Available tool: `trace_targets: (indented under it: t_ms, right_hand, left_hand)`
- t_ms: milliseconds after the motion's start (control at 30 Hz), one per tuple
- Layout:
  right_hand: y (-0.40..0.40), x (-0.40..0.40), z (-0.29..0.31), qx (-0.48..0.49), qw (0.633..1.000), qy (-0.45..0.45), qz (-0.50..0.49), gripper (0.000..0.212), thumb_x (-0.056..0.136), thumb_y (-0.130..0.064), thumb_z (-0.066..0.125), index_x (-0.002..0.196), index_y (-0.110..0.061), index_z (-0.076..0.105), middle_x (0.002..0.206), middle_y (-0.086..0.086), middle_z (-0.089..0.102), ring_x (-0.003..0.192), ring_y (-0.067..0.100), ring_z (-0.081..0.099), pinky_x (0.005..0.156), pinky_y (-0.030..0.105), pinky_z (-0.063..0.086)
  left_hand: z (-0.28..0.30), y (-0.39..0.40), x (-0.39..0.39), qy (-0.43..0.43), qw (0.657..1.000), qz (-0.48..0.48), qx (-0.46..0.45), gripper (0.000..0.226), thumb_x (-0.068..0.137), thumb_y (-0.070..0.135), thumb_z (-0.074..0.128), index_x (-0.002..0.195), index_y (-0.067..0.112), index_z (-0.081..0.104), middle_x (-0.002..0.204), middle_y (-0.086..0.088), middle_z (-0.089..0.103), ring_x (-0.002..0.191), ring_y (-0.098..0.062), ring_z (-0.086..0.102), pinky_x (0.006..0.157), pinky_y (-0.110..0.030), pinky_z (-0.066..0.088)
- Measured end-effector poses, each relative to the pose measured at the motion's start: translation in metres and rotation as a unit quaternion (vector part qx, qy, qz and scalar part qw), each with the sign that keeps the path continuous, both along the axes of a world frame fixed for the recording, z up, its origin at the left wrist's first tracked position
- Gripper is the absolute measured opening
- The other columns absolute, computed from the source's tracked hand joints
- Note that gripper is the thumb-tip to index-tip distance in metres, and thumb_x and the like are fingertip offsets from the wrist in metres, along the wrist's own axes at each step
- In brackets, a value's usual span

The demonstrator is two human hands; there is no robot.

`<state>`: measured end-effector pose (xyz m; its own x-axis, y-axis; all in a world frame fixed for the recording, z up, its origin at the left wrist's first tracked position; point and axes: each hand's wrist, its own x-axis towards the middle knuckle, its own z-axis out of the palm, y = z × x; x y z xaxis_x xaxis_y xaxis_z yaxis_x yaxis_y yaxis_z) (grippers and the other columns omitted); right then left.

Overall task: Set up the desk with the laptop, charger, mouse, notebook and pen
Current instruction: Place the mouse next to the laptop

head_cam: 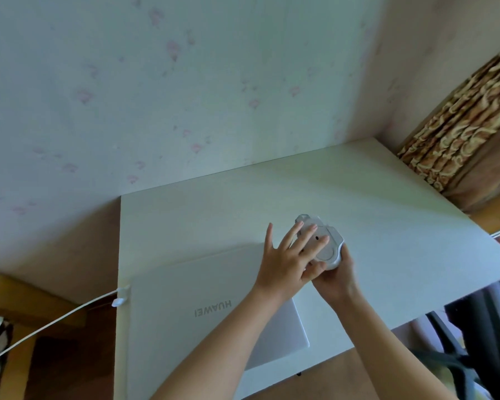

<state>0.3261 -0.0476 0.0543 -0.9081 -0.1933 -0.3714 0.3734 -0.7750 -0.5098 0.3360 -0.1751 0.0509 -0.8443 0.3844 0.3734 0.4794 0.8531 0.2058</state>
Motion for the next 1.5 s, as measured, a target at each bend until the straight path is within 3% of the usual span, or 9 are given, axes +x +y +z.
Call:
trace_targets:
  t_ms: [100,200,400,567,667,767,1100,1267,1500]
  right_hand:
    - [0.004,0.001,-0.001,0.014,1.0,-0.022,-0.002,0.045,0.09,-0.039,0.038,0.115,-0.014,0.066,0.11,0.009,0.07,0.096,0.023,0.069,0.072,0.034,0.058]
    - [0.007,0.001,-0.011,0.219,0.975,-0.016,0.012,0.036,0.096,-0.034,0.041,0.125,-0.018,0.056,0.113,0.013,0.067,0.094,0.026,0.068,0.069,0.041,0.058]
    - [0.014,0.002,-0.039,0.6,0.798,0.053,-0.024,0.038,0.084,-0.028,0.066,0.121,-0.029,0.058,0.123,0.005,0.056,0.095,0.023,0.062,0.067,0.033,0.052]
    - [0.018,0.004,-0.066,0.811,0.553,0.191,0.025,0.045,0.075,-0.027,0.077,0.118,-0.027,0.062,0.12,0.011,0.056,0.088,0.039,0.06,0.062,0.043,0.055]
    - [0.016,0.005,-0.083,0.851,0.459,0.242,0.081,0.049,0.07,-0.024,0.08,0.114,-0.027,0.058,0.117,0.014,0.056,0.078,0.041,0.059,0.047,0.041,0.053]
    - [0.014,0.006,-0.09,0.867,0.4,0.274,0.11,0.05,0.069,-0.024,0.08,0.113,-0.025,0.057,0.117,0.013,0.056,0.078,0.038,0.06,0.041,0.038,0.052]
    - [0.006,0.009,-0.09,0.867,0.418,0.222,0.159,0.045,0.083,-0.036,0.066,0.122,-0.023,0.049,0.128,0.009,0.044,0.097,0.035,0.056,0.056,0.038,0.052]
    - [0.005,0.012,-0.069,0.867,0.434,0.188,0.155,0.051,0.092,-0.046,0.048,0.138,-0.022,0.041,0.144,0.004,0.039,0.124,0.026,0.045,0.087,0.037,0.046]
    - [-0.002,0.039,-0.025,0.848,0.467,0.223,0.113,0.046,0.092,-0.036,0.053,0.135,-0.021,0.048,0.138,-0.001,0.052,0.127,0.022,0.047,0.097,0.034,0.04]
  left_hand:
    - [0.006,0.002,-0.009,-0.002,0.998,0.014,-0.065,0.054,0.095,0.062,0.029,0.137,0.034,0.048,0.145,0.002,0.047,0.137,-0.021,0.038,0.109,-0.064,0.013]
    - [0.003,-0.001,-0.013,-0.074,0.988,0.072,-0.111,0.066,0.091,0.066,0.021,0.135,0.027,0.052,0.144,0.0,0.049,0.137,-0.021,0.039,0.11,-0.062,0.01]
    - [-0.028,-0.026,0.003,-0.186,0.971,0.111,-0.104,0.078,0.092,0.069,0.004,0.147,0.023,0.034,0.151,-0.002,0.039,0.14,-0.022,0.035,0.112,-0.06,0.02]
    - [-0.06,-0.042,0.02,-0.293,0.95,0.105,-0.03,0.083,0.08,0.071,-0.006,0.151,0.029,-0.01,0.161,0.003,0.0,0.148,-0.019,0.005,0.116,-0.047,0.013]
    - [-0.077,-0.048,0.026,-0.316,0.938,0.126,-0.065,0.086,0.084,0.071,-0.007,0.151,0.023,0.016,0.158,-0.004,0.022,0.143,-0.023,0.026,0.11,-0.05,0.032]
    - [-0.091,-0.049,0.027,-0.309,0.937,0.133,-0.092,0.062,0.086,0.057,0.029,0.13,0.023,0.057,0.14,-0.008,0.053,0.123,-0.026,0.056,0.089,-0.051,0.052]
    - [-0.091,-0.047,0.026,-0.306,0.938,0.135,-0.089,0.061,0.081,0.056,0.034,0.128,0.024,0.058,0.14,-0.009,0.052,0.123,-0.027,0.056,0.09,-0.051,0.05]
    - [-0.075,-0.047,0.024,-0.315,0.938,0.122,-0.079,0.072,0.094,0.055,0.04,0.151,0.018,0.016,0.161,-0.006,0.007,0.146,-0.024,0.012,0.112,-0.046,0.022]
    - [-0.033,-0.056,0.045,-0.272,0.953,0.116,-0.064,0.067,0.093,0.046,0.048,0.149,0.02,0.021,0.153,-0.005,0.029,0.138,-0.025,0.029,0.105,-0.041,0.031]
